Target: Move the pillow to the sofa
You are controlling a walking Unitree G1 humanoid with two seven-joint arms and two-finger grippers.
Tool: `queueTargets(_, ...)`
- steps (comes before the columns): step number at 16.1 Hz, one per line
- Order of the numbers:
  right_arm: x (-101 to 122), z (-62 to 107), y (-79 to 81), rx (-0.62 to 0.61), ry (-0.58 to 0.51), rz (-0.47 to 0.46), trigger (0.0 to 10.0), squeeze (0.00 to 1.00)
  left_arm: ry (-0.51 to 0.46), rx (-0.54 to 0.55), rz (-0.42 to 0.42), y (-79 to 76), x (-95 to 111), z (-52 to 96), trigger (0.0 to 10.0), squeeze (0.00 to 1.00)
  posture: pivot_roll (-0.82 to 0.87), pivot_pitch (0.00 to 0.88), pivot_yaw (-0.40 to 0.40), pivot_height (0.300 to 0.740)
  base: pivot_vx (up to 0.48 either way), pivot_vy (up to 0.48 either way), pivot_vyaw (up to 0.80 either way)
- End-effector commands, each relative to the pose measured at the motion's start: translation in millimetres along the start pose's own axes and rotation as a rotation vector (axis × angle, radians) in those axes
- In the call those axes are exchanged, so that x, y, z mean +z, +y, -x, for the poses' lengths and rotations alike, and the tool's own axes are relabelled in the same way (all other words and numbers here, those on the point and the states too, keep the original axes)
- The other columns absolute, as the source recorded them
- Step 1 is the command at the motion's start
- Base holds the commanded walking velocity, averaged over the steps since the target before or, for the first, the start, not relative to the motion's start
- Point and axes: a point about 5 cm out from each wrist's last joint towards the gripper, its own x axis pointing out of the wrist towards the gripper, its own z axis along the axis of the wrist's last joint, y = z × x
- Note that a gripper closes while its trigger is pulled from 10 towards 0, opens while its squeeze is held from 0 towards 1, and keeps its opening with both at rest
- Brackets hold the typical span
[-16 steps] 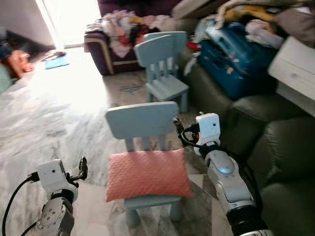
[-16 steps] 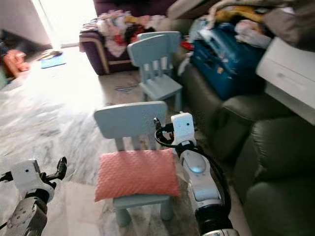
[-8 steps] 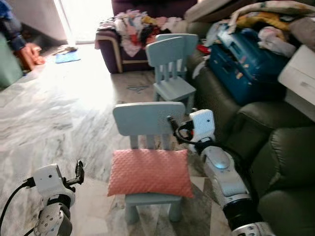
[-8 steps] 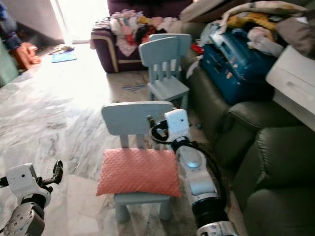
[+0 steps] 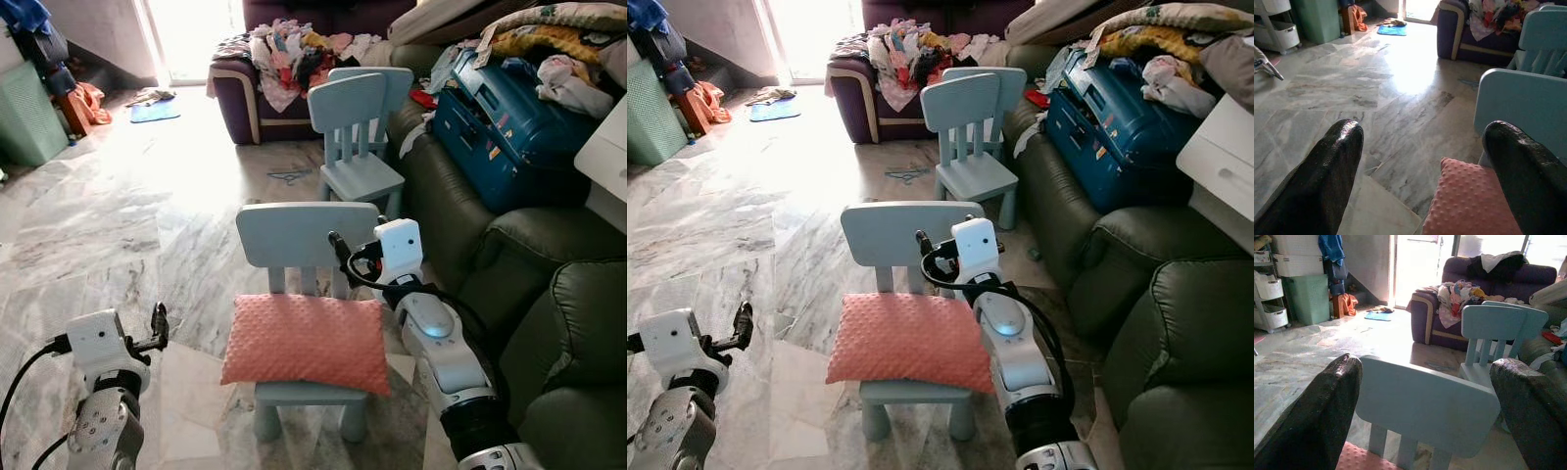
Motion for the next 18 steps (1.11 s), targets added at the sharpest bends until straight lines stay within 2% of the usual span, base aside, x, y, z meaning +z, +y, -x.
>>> queueTargets(1, 1.1, -2.0, 1.3, 0.008, -0.005, 0.002, 10.0, 0.0, -0.02, -0.004, -0.005, 1.0, 4.5, 0.7, 10.0, 0.0, -0.09, 0.0, 0.047, 0.74, 0.0, 0.0, 0.0)
queueTargets(5, 1.1, -0.5, 1.6, 0.002, -0.011, 0.003, 10.0, 0.0, -0.026, -0.031, 0.013, -1.6, 4.3, 3.5, 10.0, 0.0, -0.09, 0.004, 0.054, 0.74, 0.0, 0.0, 0.0)
queueTargets(18, 1.2, 0.1, 0.6, 0.001, -0.012, 0.005, 10.0, 0.0, -0.024, -0.041, 0.029, -3.7, 3.0, 4.4, 10.0, 0.0, -0.1, 0.008, 0.051, 0.74, 0.286, 0.0, 0.0)
